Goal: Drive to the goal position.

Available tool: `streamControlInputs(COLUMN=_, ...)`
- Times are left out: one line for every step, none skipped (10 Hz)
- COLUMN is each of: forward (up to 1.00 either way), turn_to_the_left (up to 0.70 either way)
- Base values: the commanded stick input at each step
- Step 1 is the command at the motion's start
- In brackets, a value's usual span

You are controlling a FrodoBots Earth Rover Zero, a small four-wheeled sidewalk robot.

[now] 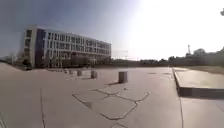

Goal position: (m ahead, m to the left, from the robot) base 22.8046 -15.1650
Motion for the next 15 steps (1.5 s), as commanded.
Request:
streamControlInputs(forward=0.7, turn_to_the_left=0.0)
streamControlInputs(forward=0.7, turn_to_the_left=0.0)
streamControlInputs(forward=0.7, turn_to_the_left=0.0)
streamControlInputs(forward=0.7, turn_to_the_left=0.0)
streamControlInputs(forward=0.7, turn_to_the_left=0.0)
streamControlInputs(forward=0.7, turn_to_the_left=0.0)
streamControlInputs(forward=0.7, turn_to_the_left=0.0)
streamControlInputs(forward=0.7, turn_to_the_left=0.0)
streamControlInputs(forward=0.7, turn_to_the_left=0.0)
streamControlInputs(forward=0.7, turn_to_the_left=0.0)
streamControlInputs(forward=0.7, turn_to_the_left=-0.01)
streamControlInputs(forward=0.7, turn_to_the_left=-0.2)
streamControlInputs(forward=0.7, turn_to_the_left=-0.32)
streamControlInputs(forward=0.7, turn_to_the_left=-0.35)
streamControlInputs(forward=0.7, turn_to_the_left=-0.35)
